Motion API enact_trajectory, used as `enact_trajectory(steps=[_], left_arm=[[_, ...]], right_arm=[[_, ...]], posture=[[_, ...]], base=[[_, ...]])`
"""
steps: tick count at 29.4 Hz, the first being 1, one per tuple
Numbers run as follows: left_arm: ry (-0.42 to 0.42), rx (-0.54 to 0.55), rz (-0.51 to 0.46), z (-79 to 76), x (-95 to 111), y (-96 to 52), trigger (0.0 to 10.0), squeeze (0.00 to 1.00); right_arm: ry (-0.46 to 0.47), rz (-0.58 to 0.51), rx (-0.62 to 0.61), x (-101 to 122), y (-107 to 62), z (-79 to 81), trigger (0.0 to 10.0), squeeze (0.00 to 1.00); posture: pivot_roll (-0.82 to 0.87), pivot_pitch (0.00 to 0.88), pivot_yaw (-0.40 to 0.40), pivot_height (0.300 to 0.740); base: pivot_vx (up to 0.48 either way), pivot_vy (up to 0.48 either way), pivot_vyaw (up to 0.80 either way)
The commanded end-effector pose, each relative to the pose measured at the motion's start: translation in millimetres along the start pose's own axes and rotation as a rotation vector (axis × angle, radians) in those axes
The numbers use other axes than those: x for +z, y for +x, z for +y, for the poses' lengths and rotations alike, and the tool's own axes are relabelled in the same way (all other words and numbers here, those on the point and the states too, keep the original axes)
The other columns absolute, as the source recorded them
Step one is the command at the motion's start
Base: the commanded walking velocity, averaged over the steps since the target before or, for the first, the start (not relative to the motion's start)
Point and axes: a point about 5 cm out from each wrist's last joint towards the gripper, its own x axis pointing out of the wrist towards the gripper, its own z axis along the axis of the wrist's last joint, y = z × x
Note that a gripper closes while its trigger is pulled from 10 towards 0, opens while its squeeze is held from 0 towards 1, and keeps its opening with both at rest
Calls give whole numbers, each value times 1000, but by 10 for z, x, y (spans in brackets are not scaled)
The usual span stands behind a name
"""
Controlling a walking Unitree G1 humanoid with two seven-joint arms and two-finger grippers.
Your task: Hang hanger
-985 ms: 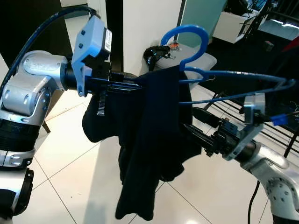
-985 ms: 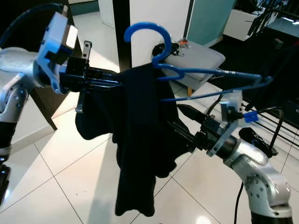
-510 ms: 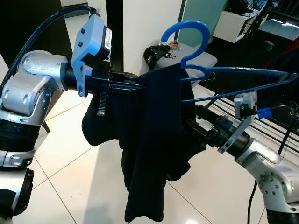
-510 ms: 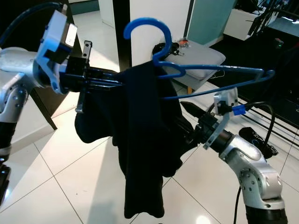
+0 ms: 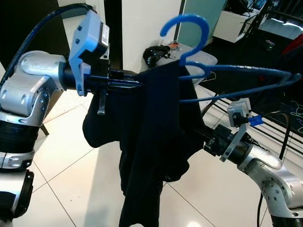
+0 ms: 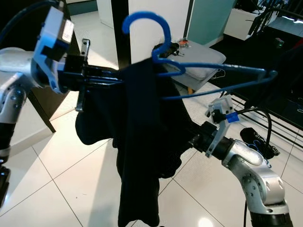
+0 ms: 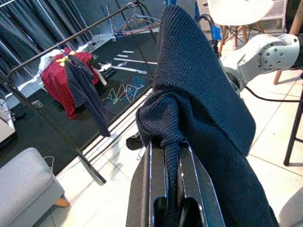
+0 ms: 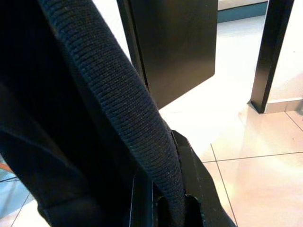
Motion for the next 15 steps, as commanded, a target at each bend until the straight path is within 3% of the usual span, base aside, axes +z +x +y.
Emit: enact_trajectory(steps=[1,7,9,14,15], left_arm=[[58,36,-33,66,148,-52,10000,0],[63,35,-23,56,120,-81,10000,0],[51,12,-3,7,44,-127,10000,0],[48,-12,16,-40,-11,-157,10000,0],[43,-33,42,-94,-82,-192,10000,0]], right_arm=[[23,48,-29,-108,-44,-31,0,0],[56,6,-68,-64,-81,-107,0,0],[102,-86,-115,67,-155,-220,0,0],[126,-151,-137,162,-206,-285,0,0],[163,-244,-171,289,-282,-378,0,0]], posture=[[79,111,-61,740],[83,109,-61,740],[83,106,-62,740],[83,106,-62,740],[86,108,-62,740]], base=[[0,0,0],[0,0,0],[0,0,0],[0,0,0],[0,0,0]])
